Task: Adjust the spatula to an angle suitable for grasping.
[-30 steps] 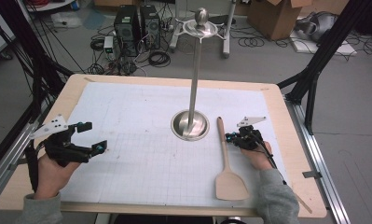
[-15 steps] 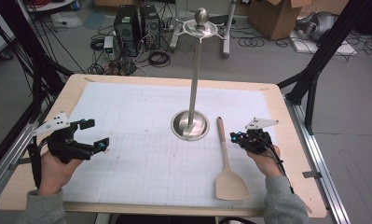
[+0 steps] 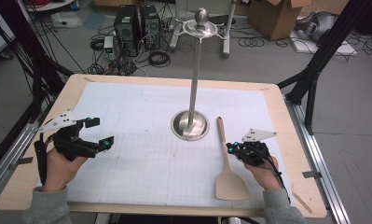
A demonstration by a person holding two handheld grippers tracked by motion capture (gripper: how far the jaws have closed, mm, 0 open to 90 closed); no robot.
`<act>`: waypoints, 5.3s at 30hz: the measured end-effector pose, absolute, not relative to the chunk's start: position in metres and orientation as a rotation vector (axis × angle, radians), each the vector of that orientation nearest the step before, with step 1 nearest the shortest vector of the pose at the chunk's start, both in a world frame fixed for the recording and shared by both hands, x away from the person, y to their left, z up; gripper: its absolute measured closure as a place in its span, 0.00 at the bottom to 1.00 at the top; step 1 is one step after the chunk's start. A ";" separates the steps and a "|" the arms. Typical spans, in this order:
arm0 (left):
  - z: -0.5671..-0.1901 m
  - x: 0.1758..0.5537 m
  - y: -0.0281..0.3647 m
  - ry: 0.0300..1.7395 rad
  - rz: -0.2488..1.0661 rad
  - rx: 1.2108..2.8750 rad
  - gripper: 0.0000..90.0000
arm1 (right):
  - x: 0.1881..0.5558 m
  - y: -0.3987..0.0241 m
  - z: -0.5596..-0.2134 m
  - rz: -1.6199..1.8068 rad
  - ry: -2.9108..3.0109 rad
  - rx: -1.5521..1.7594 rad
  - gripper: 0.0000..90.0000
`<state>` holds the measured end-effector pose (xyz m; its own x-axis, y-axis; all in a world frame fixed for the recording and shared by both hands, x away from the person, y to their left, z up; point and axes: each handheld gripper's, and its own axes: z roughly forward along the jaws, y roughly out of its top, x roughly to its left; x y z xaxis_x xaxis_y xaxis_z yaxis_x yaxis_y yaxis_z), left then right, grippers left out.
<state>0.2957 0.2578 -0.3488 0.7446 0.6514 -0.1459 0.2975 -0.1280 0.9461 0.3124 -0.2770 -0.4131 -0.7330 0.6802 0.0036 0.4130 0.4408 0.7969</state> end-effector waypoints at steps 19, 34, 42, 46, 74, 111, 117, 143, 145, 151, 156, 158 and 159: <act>-0.348 0.295 0.259 0.753 0.360 1.716 0.02 | 0.298 -0.255 -0.425 1.092 2.516 0.836 1.00; -0.349 0.296 0.257 0.756 0.357 1.723 0.02 | 0.295 -0.246 -0.435 0.997 2.627 0.787 1.00; -0.349 0.296 0.257 0.757 0.358 1.723 0.02 | 0.295 -0.249 -0.433 0.949 2.629 0.775 1.00; -0.349 0.296 0.257 0.755 0.358 1.722 0.02 | 0.295 -0.255 -0.433 0.916 2.616 0.802 1.00; -0.350 0.298 0.254 0.756 0.355 1.728 0.02 | 0.303 -0.297 -0.430 0.814 2.551 0.963 1.00; -0.351 0.297 0.257 0.763 0.358 1.725 0.02 | 0.334 -0.308 -0.402 1.029 2.357 1.028 1.00; -0.351 0.296 0.258 0.767 0.360 1.729 0.02 | 0.347 -0.312 -0.410 1.042 2.325 1.095 1.00; -0.351 0.293 0.264 0.781 0.370 1.719 0.02 | 0.375 -0.320 -0.430 0.997 2.381 1.207 1.00; -0.352 0.293 0.263 0.780 0.368 1.721 0.02 | 0.377 -0.319 -0.430 0.989 2.391 1.200 1.00; -0.352 0.294 0.264 0.781 0.367 1.723 0.02 | 0.380 -0.312 -0.427 0.971 2.445 1.143 1.00; -0.353 0.294 0.264 0.785 0.366 1.720 0.02 | 0.381 -0.312 -0.428 0.991 2.454 1.134 1.00; -0.353 0.294 0.263 0.782 0.368 1.723 0.02 | 0.382 -0.312 -0.428 0.994 2.455 1.123 1.00; -0.353 0.294 0.263 0.781 0.369 1.724 0.02 | 0.381 -0.311 -0.428 0.996 2.457 1.126 1.00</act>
<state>0.2936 0.2632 -0.3527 0.7290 0.6681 -0.1489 0.3098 -0.1282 0.9421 0.3814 -0.3115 -0.4280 -0.6657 0.7449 0.0453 0.5663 0.4648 0.6807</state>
